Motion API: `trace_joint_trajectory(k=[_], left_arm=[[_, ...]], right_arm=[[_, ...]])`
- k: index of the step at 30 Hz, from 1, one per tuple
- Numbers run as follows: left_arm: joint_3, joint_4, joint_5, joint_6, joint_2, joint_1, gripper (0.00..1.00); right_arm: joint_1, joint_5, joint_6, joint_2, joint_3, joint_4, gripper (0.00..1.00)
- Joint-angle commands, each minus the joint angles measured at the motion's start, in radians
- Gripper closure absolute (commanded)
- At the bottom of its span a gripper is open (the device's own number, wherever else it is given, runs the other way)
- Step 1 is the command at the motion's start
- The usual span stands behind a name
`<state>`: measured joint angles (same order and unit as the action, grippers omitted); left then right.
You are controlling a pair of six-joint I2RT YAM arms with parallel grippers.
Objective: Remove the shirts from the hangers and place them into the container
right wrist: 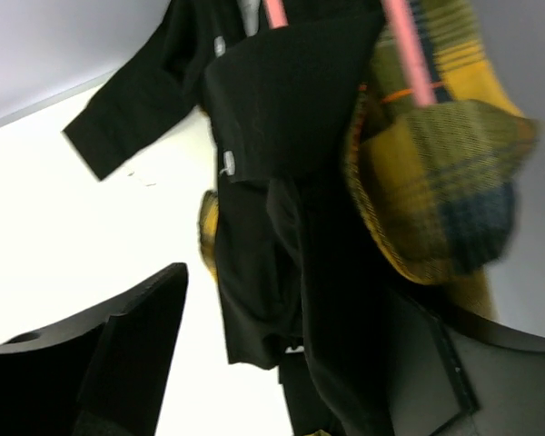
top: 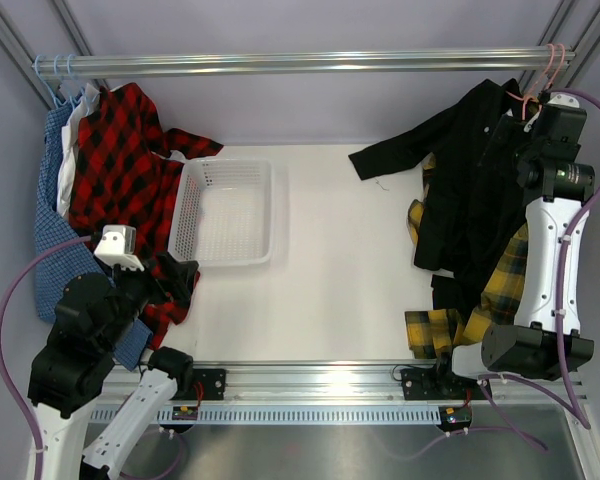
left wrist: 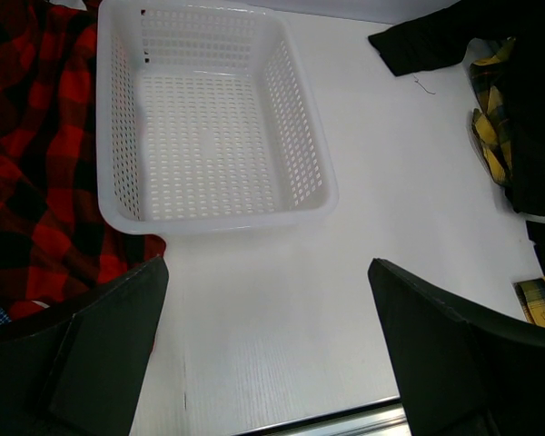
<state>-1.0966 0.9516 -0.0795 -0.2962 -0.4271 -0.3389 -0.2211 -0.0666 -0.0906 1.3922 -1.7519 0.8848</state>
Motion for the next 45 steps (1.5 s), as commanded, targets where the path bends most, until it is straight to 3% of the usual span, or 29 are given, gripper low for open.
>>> trace_joint_trajectory(k=[1, 9, 12, 16, 18, 22, 29, 38, 45], left_arm=[[0.006, -0.024, 0.001, 0.006, 0.004, -0.006, 0.01], [0.001, -0.028, 0.0, 0.005, -0.009, -0.005, 0.01], [0.004, -0.036, -0.003, 0.003, -0.01, -0.005, 0.01], [0.015, -0.047, -0.002, 0.005, -0.016, -0.005, 0.01], [0.017, -0.051, -0.002, 0.003, -0.021, -0.005, 0.01], [0.027, -0.065, 0.0, 0.003, -0.027, -0.006, 0.01], [0.021, -0.079, -0.002, 0.003, -0.042, -0.005, 0.01], [-0.016, -0.076, -0.009, -0.004, -0.07, -0.005, 0.01], [-0.049, -0.089, 0.029, -0.018, -0.094, -0.005, 0.01]], right_arm=[[-0.003, 0.149, 0.049, -0.002, -0.004, -0.043, 0.19], [-0.003, 0.344, 0.081, 0.053, -0.07, -0.04, 0.48], [-0.003, 0.373, 0.081, 0.088, -0.122, -0.024, 0.57], [-0.003, 0.405, 0.08, 0.114, -0.165, -0.012, 0.76], [-0.003, 0.415, 0.081, 0.113, -0.163, -0.014, 0.79], [-0.003, 0.406, 0.083, 0.107, -0.166, -0.014, 1.0], [-0.003, 0.459, 0.06, 0.025, -0.195, -0.073, 1.0], [-0.003, 0.505, -0.021, -0.142, -0.11, -0.17, 1.0], [0.015, 0.634, -0.143, -0.338, 0.262, -0.277, 1.0]])
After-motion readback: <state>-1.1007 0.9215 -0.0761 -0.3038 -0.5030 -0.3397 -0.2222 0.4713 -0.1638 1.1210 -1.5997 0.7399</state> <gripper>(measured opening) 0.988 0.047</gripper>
